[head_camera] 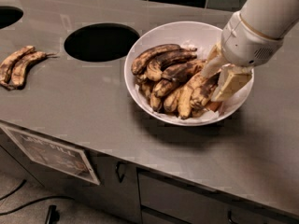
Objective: Pick banana from white bowl
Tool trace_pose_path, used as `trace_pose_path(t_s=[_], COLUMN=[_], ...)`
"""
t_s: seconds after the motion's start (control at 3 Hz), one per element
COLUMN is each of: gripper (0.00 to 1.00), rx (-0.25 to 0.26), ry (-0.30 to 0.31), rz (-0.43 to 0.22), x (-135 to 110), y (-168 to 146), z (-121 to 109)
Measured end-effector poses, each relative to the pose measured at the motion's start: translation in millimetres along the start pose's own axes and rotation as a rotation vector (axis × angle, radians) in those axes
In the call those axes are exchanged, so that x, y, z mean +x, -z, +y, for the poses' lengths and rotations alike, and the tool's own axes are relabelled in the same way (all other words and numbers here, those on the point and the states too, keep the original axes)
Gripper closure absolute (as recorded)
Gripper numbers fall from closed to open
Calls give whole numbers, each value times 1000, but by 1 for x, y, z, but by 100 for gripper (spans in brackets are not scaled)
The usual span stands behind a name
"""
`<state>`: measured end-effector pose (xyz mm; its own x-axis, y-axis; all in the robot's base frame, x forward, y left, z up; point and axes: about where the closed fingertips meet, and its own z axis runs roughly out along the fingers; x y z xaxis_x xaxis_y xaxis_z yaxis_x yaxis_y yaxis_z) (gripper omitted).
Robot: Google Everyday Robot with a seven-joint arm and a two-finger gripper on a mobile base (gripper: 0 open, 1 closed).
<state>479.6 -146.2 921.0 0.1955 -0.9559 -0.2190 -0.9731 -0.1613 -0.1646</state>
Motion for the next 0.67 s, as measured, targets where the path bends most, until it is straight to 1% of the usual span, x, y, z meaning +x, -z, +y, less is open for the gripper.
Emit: trace_pose_path(t_s=[0.33, 0.67], gripper=[57, 70], rx=[-2, -2], ry=[0, 0], rz=[-1, -1], x=[0, 0], y=[-1, -1], z=[0, 0])
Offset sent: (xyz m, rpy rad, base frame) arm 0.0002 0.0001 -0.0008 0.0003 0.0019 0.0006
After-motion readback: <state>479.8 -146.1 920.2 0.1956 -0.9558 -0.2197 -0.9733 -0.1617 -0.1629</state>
